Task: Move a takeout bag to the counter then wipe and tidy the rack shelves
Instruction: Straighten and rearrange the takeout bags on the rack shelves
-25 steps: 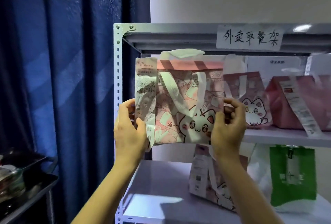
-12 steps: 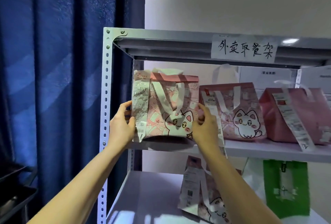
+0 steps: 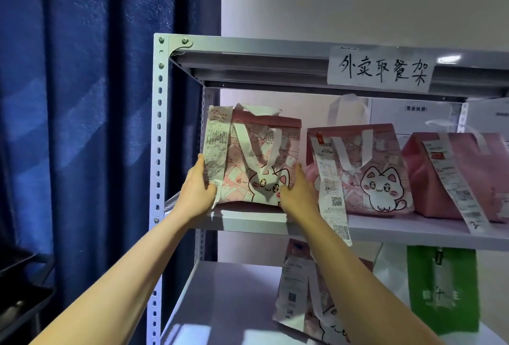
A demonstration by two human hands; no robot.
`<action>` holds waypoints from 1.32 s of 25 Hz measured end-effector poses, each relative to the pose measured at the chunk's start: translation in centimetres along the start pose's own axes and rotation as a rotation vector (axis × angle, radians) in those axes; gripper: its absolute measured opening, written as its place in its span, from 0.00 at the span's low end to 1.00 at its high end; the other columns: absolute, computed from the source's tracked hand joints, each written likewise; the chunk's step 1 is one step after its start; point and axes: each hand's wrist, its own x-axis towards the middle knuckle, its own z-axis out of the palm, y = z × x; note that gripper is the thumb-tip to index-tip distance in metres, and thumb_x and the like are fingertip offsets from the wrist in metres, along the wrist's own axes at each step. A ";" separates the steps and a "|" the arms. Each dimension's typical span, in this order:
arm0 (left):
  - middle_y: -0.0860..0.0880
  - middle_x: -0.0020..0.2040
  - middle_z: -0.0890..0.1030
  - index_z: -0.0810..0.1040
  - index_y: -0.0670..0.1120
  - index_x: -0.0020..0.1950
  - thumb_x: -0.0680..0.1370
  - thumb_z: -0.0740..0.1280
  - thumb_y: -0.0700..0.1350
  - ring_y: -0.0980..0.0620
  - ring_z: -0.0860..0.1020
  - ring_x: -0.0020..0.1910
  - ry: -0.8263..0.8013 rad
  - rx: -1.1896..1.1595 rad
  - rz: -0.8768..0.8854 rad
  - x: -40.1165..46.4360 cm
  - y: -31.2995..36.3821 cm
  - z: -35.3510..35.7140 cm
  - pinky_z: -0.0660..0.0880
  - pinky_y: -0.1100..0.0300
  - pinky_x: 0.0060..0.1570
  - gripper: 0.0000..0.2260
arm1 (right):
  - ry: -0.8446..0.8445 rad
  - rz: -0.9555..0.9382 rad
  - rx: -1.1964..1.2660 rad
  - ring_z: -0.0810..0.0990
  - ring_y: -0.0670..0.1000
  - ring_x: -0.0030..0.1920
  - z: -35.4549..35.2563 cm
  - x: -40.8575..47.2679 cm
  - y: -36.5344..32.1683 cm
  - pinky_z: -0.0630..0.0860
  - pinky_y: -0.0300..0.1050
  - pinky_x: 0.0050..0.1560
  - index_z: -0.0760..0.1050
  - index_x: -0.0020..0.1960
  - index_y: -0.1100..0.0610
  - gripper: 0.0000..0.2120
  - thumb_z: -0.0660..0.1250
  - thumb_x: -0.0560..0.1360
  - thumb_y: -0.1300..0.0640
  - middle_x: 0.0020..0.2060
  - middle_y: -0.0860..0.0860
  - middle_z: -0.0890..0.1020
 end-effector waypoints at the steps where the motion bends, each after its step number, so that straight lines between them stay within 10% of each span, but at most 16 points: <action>1: 0.45 0.79 0.60 0.47 0.48 0.82 0.78 0.61 0.36 0.47 0.69 0.71 -0.010 0.011 -0.004 0.2 0.1 0.0 0.66 0.55 0.67 0.36 | -0.003 0.018 -0.009 0.58 0.64 0.79 0.1 0.2 -0.1 0.67 0.62 0.73 0.45 0.82 0.41 0.37 0.62 0.80 0.54 0.82 0.52 0.41; 5: 0.44 0.78 0.62 0.49 0.47 0.81 0.77 0.62 0.36 0.45 0.73 0.66 -0.012 0.020 -0.026 0.5 0.4 -0.1 0.67 0.59 0.60 0.35 | -0.009 0.038 0.013 0.53 0.63 0.80 0.3 0.6 -0.3 0.70 0.59 0.71 0.43 0.81 0.40 0.39 0.63 0.80 0.56 0.79 0.50 0.29; 9: 0.42 0.75 0.67 0.59 0.45 0.78 0.76 0.64 0.37 0.42 0.69 0.72 0.020 -0.051 0.009 0.4 0.4 -0.3 0.67 0.44 0.70 0.31 | -0.002 0.045 0.039 0.66 0.63 0.75 -0.3 0.1 -0.4 0.72 0.62 0.69 0.44 0.82 0.43 0.37 0.62 0.80 0.55 0.82 0.53 0.43; 16: 0.43 0.78 0.63 0.60 0.43 0.79 0.77 0.64 0.38 0.45 0.61 0.77 0.014 0.022 -0.011 -0.5 0.6 -0.2 0.60 0.48 0.75 0.31 | 0.006 -0.005 0.066 0.75 0.59 0.68 -0.6 -1.3 -0.6 0.75 0.60 0.66 0.61 0.77 0.51 0.29 0.64 0.78 0.55 0.77 0.56 0.65; 25: 0.44 0.69 0.70 0.74 0.46 0.67 0.75 0.64 0.37 0.43 0.68 0.68 0.223 0.077 0.249 -2.7 4.3 0.8 0.64 0.52 0.68 0.20 | 0.093 -0.095 0.141 0.73 0.51 0.59 -3.1 -2.3 -0.4 0.74 0.49 0.59 0.61 0.77 0.48 0.26 0.63 0.80 0.54 0.70 0.54 0.70; 33: 0.45 0.62 0.74 0.75 0.44 0.64 0.77 0.67 0.38 0.46 0.74 0.57 0.045 -0.011 0.435 -4.6 10.4 8.8 0.74 0.50 0.58 0.16 | 0.210 -0.172 0.126 0.77 0.53 0.57 -10.2 -3.4 3.3 0.77 0.59 0.60 0.65 0.72 0.47 0.24 0.63 0.77 0.54 0.60 0.52 0.77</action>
